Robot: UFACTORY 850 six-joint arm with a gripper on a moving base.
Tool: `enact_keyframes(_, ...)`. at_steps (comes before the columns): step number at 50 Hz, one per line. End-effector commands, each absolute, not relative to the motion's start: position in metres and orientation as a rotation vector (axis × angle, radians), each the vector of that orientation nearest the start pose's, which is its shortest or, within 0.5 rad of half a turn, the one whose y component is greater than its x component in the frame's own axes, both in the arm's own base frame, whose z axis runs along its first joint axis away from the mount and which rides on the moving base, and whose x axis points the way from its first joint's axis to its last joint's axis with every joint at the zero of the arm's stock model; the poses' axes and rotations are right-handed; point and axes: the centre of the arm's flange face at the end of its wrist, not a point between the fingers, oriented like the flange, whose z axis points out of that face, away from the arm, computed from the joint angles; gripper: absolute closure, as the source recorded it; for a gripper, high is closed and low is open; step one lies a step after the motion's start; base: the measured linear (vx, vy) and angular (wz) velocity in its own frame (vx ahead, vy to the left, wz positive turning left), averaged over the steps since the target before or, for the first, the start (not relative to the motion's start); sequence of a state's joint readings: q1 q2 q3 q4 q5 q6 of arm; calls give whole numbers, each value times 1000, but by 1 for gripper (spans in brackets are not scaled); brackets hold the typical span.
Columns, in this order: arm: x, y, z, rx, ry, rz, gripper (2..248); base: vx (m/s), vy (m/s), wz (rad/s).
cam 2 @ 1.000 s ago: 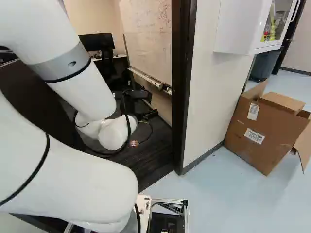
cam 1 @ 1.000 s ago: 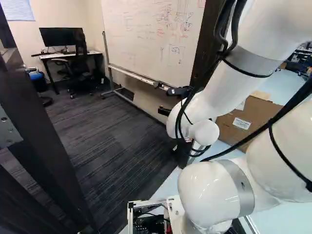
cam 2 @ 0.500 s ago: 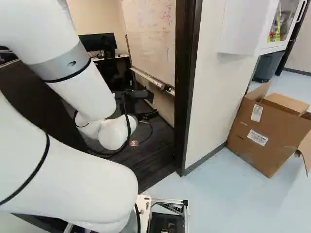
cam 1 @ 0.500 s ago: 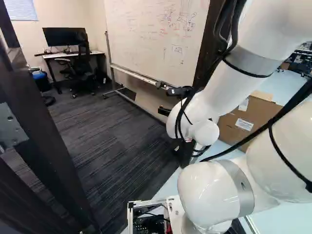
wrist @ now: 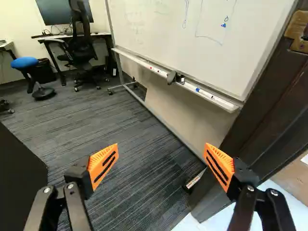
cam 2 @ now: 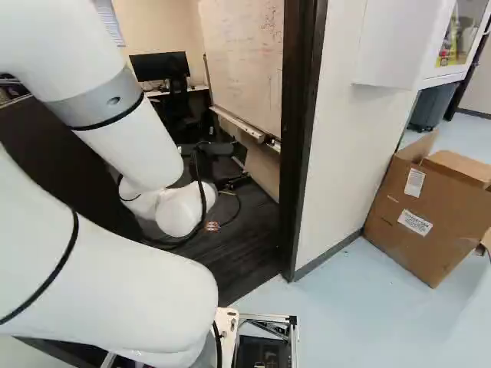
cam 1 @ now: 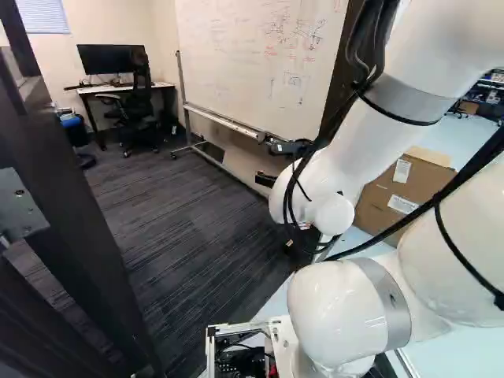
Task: Open the door and move inside
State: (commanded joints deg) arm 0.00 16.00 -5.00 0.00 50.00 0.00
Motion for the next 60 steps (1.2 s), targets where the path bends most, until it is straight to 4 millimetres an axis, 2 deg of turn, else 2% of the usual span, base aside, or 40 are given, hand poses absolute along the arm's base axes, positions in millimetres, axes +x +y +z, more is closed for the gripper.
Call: enact_keyframes(60, 270, 0, 366, -2558, 0, -1824, 3, 91, 38, 190)
